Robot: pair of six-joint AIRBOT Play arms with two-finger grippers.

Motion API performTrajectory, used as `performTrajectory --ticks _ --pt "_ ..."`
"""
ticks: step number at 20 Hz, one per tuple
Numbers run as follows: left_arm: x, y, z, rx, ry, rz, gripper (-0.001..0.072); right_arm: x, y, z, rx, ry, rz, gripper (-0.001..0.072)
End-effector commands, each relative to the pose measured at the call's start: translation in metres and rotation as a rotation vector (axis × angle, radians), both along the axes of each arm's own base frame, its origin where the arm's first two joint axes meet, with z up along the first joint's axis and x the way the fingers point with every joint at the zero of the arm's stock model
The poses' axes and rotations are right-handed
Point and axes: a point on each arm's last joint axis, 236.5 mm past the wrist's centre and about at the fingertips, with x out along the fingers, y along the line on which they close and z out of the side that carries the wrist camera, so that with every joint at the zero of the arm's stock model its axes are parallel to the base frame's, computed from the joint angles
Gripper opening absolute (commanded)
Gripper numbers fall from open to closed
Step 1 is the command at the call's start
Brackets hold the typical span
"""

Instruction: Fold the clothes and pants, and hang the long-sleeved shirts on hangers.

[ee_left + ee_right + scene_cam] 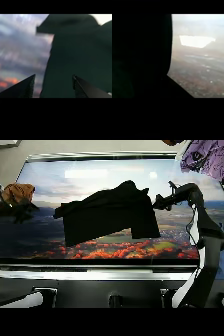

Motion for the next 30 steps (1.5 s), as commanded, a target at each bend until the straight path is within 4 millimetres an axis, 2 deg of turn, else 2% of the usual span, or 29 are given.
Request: performTrajectory --ticks 1,4,6,9,13,19,21,23,24,25,27,28,29,30 --pt "-0.055 -0.027 -0.049 -0.067 0.106 -0.015 0.0532 -0.002 0.001 0.026 0.000 -0.009 -0.019 0.0025" --pt "-0.097 -0.065 -0.089 -0.135 0.203 -0.056 0.0532 -0.006 0.002 0.045 0.005 -0.009 -0.027 0.0025" --pt "-0.110 -0.087 -0.106 -0.174 0.233 -0.069 0.0531 -0.007 0.003 0.057 0.006 -0.014 -0.035 0.0025" --pt "-0.109 -0.106 -0.118 -0.181 0.215 -0.068 0.0531 -0.008 0.003 0.073 0.004 -0.033 -0.043 0.0025" --pt "-0.101 -0.121 -0.130 -0.167 0.205 -0.086 0.0524 -0.009 0.003 0.092 -0.001 -0.064 -0.042 0.0025" --pt "-0.097 -0.124 -0.147 -0.155 0.220 -0.073 0.0511 -0.012 0.004 0.116 -0.008 -0.106 -0.039 0.0025" --pt "-0.096 -0.127 -0.148 -0.169 0.223 -0.069 0.0346 -0.014 0.005 0.123 -0.010 -0.116 -0.034 0.0025" --pt "-0.093 -0.133 -0.144 -0.186 0.203 -0.088 0.0232 -0.016 0.005 0.131 -0.012 -0.124 -0.029 0.0025" --pt "-0.090 -0.138 -0.141 -0.208 0.186 -0.090 0.0086 -0.019 0.006 0.135 -0.011 -0.124 -0.027 0.0025" --pt "-0.083 -0.142 -0.134 -0.232 0.159 -0.090 0.0019 -0.021 0.007 0.139 -0.008 -0.119 -0.032 0.0025" --pt "-0.060 -0.145 -0.112 -0.251 0.091 -0.095 0.0016 -0.020 0.008 0.157 0.000 -0.145 -0.060 0.0025" --pt "-0.042 -0.143 -0.093 -0.237 0.038 -0.119 0.0014 -0.016 0.007 0.171 -0.005 -0.193 -0.078 0.0025" --pt "-0.023 -0.139 -0.067 -0.210 -0.027 -0.151 0.0013 -0.010 0.004 0.192 -0.014 -0.260 -0.105 0.0024" --pt "0.000 -0.132 -0.033 -0.166 -0.100 -0.181 0.0013 -0.004 0.001 0.221 -0.022 -0.349 -0.145 0.0024"
